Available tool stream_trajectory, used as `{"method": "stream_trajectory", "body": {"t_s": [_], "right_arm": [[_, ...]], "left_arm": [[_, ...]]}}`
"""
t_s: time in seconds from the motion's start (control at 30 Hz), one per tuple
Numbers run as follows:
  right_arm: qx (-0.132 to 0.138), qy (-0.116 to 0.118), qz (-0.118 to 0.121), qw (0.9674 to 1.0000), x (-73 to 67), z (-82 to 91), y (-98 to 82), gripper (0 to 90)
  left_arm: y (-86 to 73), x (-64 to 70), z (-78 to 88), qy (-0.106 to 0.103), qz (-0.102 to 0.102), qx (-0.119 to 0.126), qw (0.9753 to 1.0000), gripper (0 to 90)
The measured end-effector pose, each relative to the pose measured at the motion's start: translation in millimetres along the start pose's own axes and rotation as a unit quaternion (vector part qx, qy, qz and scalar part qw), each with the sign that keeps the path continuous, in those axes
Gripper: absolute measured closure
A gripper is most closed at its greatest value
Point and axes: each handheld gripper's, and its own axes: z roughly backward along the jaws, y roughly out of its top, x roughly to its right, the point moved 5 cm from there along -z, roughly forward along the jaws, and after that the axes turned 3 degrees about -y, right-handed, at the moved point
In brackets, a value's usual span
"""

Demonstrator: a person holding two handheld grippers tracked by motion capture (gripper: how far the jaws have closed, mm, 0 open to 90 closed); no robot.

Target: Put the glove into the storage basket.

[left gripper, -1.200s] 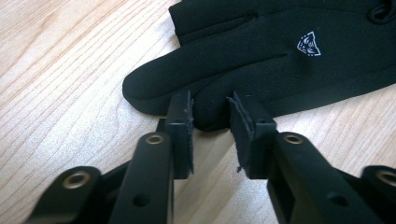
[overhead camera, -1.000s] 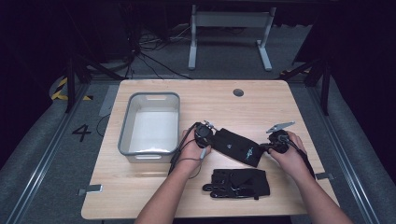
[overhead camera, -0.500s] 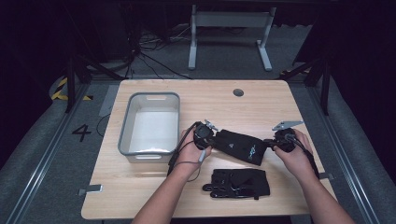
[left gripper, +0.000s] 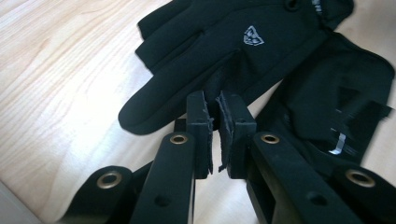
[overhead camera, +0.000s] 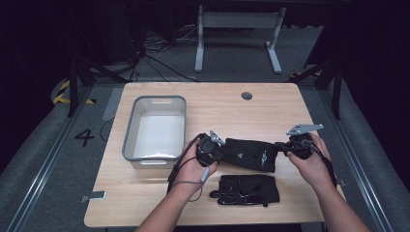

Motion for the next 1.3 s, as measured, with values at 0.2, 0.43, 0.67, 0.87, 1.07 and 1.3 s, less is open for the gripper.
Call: {"method": "stream_trajectory", "body": {"t_s": [0.2,0.43,0.67,0.87,1.07,1.3], "right_arm": [[-0.002,0.009,0.012,0.9999,-11.8,13.6,-4.0,88.0],[-0.012,0.022,0.019,0.9995,-25.3,21.3,-15.9,88.0],[-0.021,0.039,0.024,0.9987,-35.8,28.4,-20.9,87.9],[-0.040,0.050,0.025,0.9977,-39.9,29.4,-27.7,87.9],[-0.052,0.054,0.032,0.9967,-40.9,26.6,-31.9,87.9],[-0.059,0.053,0.041,0.9960,-44.9,28.0,-32.2,87.8]], "left_arm": [[-11.5,18.8,11.1,-0.017,-0.011,-0.004,0.9998,82.9],[-26.8,38.8,16.9,-0.041,-0.022,-0.025,0.9986,82.7],[-38.0,52.8,22.7,-0.052,-0.032,-0.039,0.9974,82.5],[-43.3,60.3,21.5,-0.058,-0.042,-0.052,0.9961,82.3],[-44.6,68.4,19.2,-0.062,-0.060,-0.070,0.9938,82.2],[-46.6,71.6,17.6,-0.068,-0.065,-0.084,0.9920,82.1]]}}
